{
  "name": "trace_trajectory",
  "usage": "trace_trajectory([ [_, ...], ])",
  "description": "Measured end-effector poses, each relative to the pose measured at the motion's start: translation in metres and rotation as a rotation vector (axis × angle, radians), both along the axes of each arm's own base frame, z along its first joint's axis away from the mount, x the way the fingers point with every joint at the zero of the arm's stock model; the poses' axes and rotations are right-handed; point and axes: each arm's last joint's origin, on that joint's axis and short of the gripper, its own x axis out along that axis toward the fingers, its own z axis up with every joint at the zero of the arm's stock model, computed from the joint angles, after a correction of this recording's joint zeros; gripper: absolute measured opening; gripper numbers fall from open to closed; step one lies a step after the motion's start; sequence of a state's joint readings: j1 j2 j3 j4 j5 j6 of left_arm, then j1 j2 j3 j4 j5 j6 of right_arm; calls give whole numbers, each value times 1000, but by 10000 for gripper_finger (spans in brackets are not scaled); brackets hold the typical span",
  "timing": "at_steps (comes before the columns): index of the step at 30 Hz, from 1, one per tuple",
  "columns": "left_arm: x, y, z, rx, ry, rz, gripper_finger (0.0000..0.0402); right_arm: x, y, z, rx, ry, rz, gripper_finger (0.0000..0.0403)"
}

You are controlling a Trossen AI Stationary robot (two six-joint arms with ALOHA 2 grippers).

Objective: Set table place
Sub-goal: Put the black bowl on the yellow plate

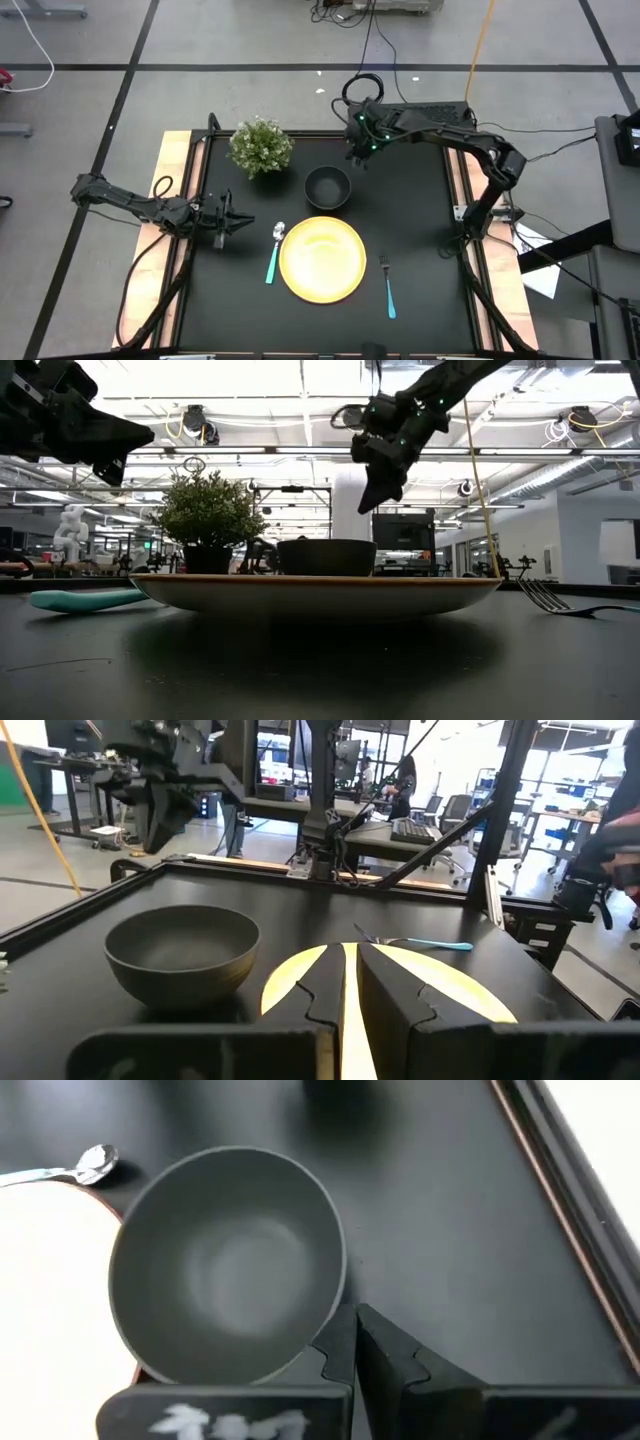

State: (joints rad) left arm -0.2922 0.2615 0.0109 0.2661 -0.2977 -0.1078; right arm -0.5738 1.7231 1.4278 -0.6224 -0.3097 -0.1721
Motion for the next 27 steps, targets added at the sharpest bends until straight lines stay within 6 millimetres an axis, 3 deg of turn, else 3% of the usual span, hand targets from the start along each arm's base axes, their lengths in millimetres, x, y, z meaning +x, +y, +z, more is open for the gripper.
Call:
trace_trajectory([
  [8,0,0,0,-1,1,0,31,13,3,-16,-1,18,44,31],
  [21,0,0,0,-4,4,-7,31,14,2,-14,-13,29,-50,185],
  [27,0,0,0,-4,3,-8,31,13,-1,-22,8,71,-126,221],
])
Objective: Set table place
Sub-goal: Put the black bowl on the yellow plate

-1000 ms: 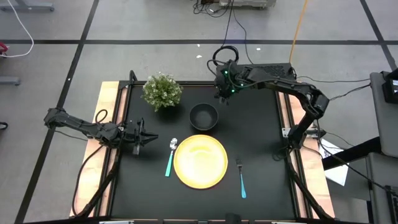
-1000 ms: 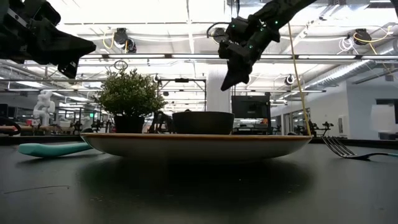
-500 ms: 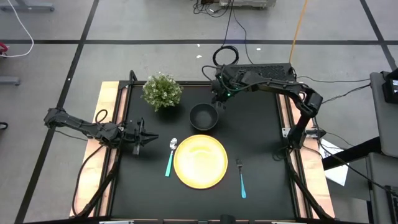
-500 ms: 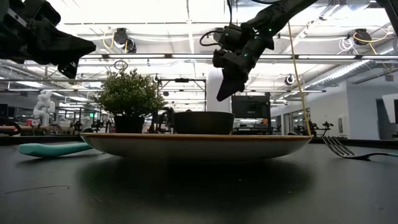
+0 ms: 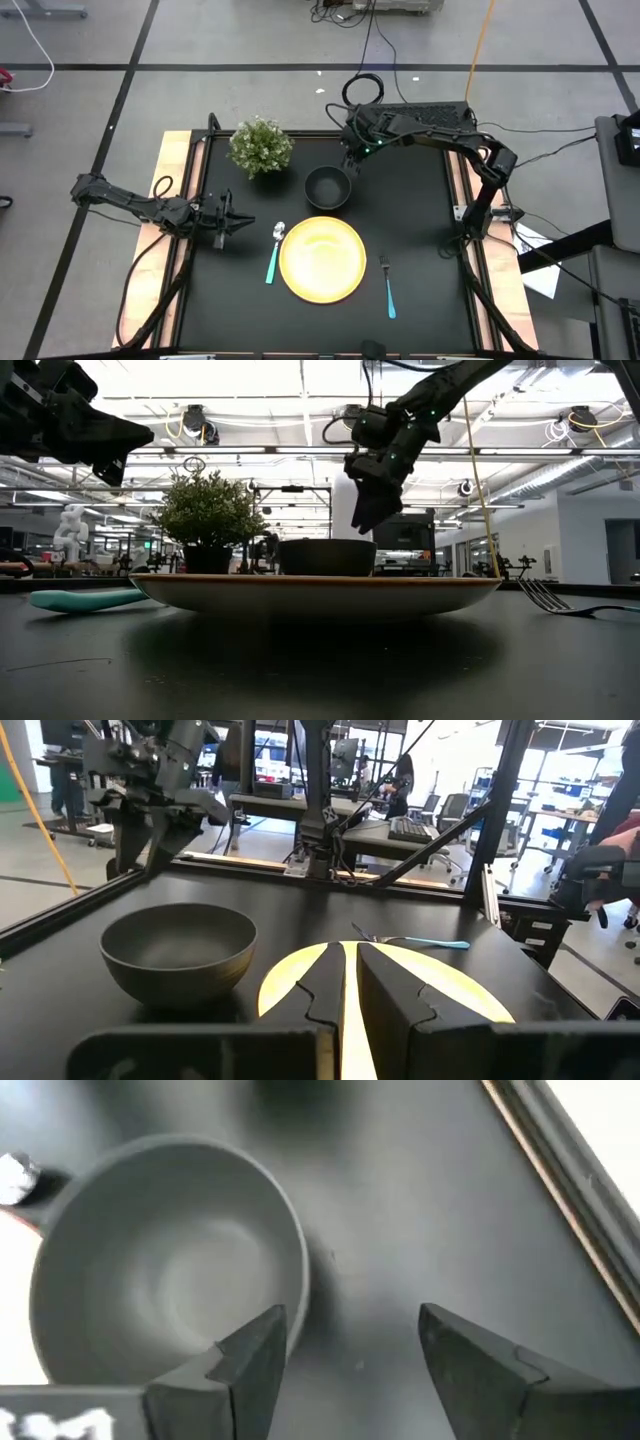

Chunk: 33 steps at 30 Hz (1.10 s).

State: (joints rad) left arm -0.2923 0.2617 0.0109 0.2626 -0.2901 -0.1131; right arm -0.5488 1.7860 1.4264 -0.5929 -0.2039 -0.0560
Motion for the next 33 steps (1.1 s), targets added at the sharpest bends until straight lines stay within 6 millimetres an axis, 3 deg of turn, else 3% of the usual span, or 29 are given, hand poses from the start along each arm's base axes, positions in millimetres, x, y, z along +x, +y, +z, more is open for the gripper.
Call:
trace_trajectory([
  [15,0,0,0,2,5,-1,31,13,1,-31,57,60,3,221],
  [22,0,0,0,2,5,-2,31,24,12,-48,73,100,52,222],
  [33,0,0,-1,3,5,-2,31,30,15,-51,59,78,69,222],
])
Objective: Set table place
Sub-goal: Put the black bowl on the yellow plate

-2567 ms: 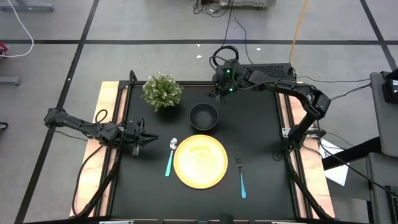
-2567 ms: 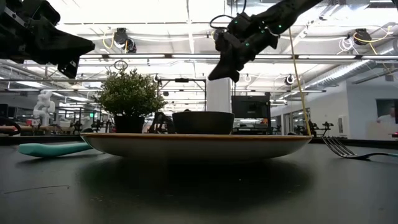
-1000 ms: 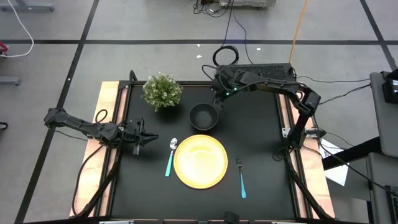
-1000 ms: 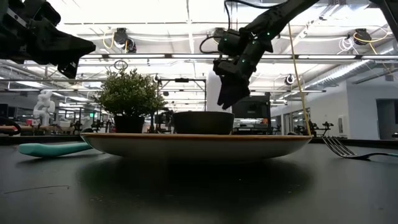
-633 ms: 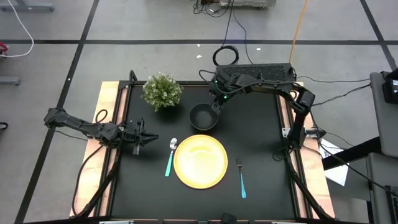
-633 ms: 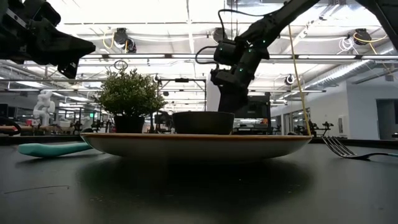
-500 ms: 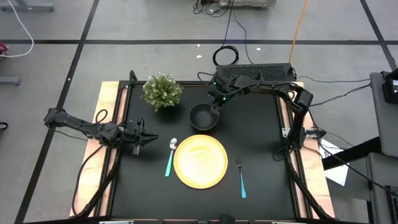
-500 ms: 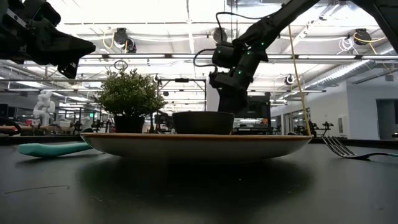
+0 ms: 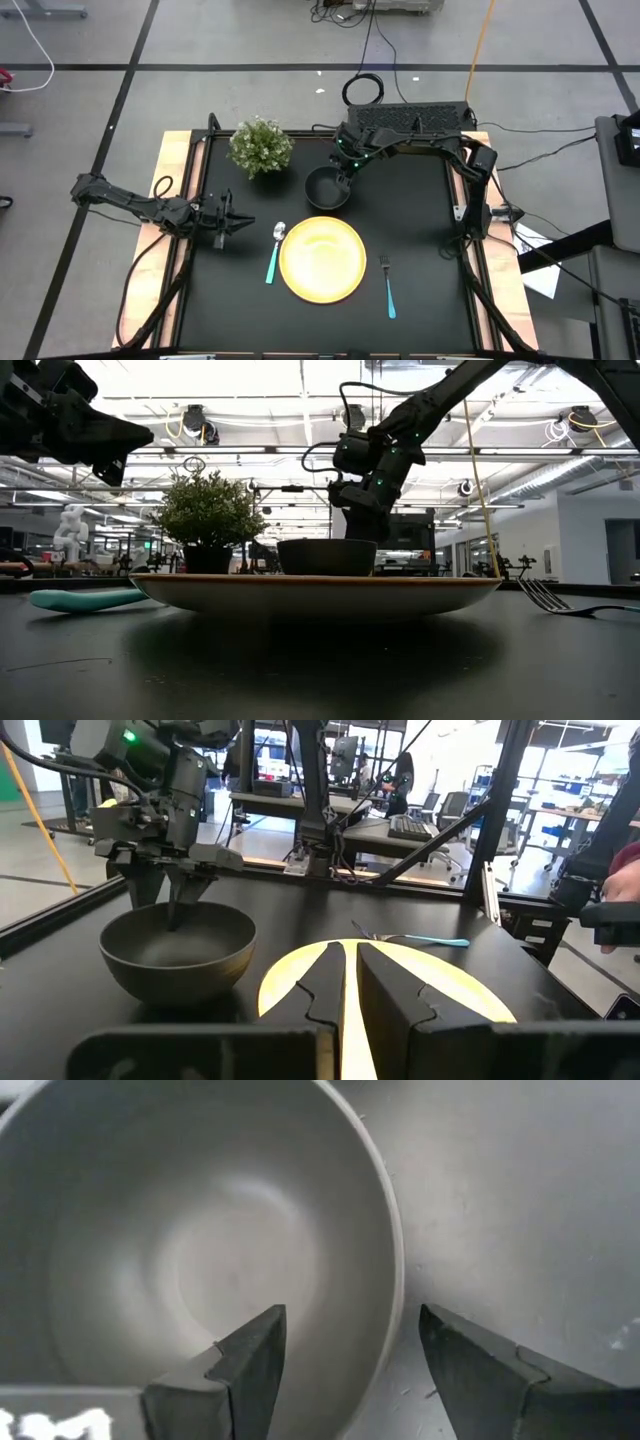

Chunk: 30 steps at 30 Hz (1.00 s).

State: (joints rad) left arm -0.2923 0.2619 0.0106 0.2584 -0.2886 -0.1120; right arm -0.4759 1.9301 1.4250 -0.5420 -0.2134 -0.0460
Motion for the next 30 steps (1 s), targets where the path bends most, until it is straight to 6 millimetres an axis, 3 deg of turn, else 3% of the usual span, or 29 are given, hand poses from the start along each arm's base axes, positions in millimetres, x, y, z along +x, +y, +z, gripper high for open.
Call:
trace_trajectory([
  [7,0,0,0,0,0,0,31,1,0,0,-12,-10,12,222],
  [14,0,0,0,-1,0,0,31,7,3,-19,6,35,27,222],
  [24,0,0,0,-1,0,0,31,10,1,-13,-24,-21,28,220],
  [30,0,0,0,0,0,0,31,10,1,-14,-25,-13,38,193],
])
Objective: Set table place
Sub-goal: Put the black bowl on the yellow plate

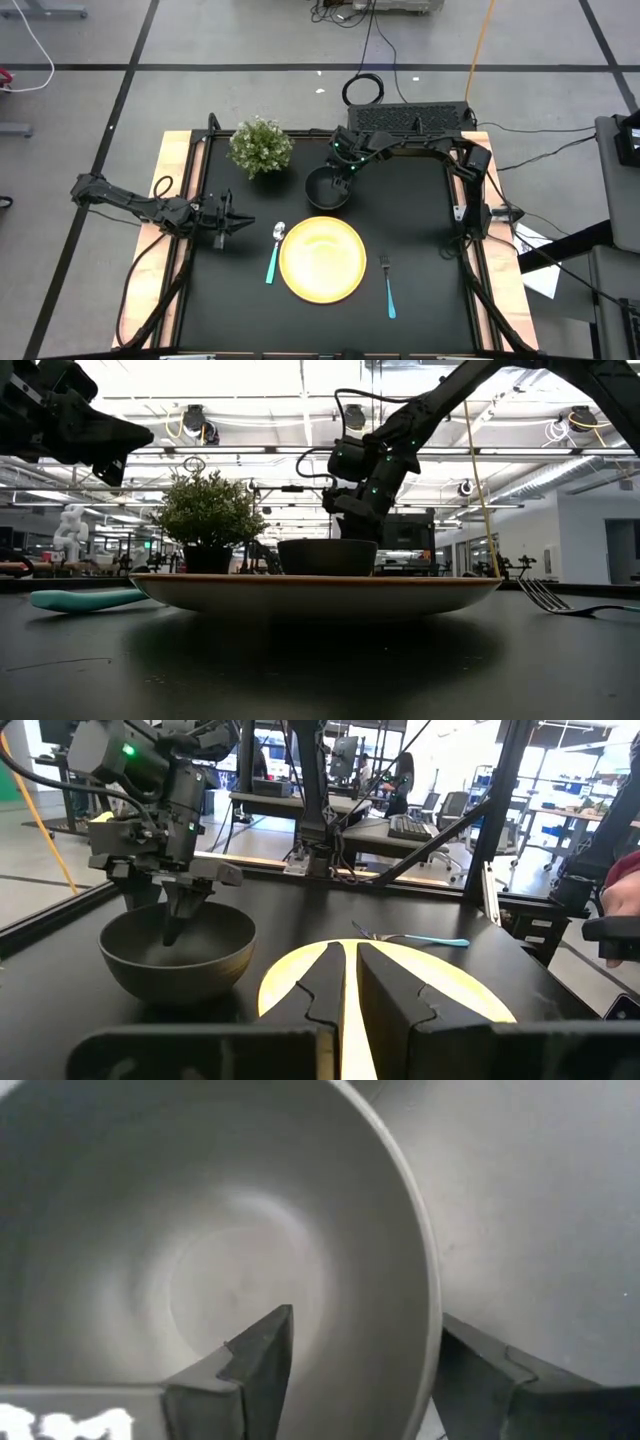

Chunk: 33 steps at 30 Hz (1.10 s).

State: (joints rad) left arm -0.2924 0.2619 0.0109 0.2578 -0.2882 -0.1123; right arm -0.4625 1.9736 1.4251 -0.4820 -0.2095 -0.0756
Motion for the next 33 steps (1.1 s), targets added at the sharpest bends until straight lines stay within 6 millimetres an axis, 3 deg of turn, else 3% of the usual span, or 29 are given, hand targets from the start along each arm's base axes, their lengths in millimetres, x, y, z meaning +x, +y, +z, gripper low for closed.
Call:
trace_trajectory([
  [21,0,0,0,0,1,0,31,0,0,0,-28,3,60,13],
  [33,0,0,0,0,0,0,31,-2,-2,2,-7,-6,62,3],
])
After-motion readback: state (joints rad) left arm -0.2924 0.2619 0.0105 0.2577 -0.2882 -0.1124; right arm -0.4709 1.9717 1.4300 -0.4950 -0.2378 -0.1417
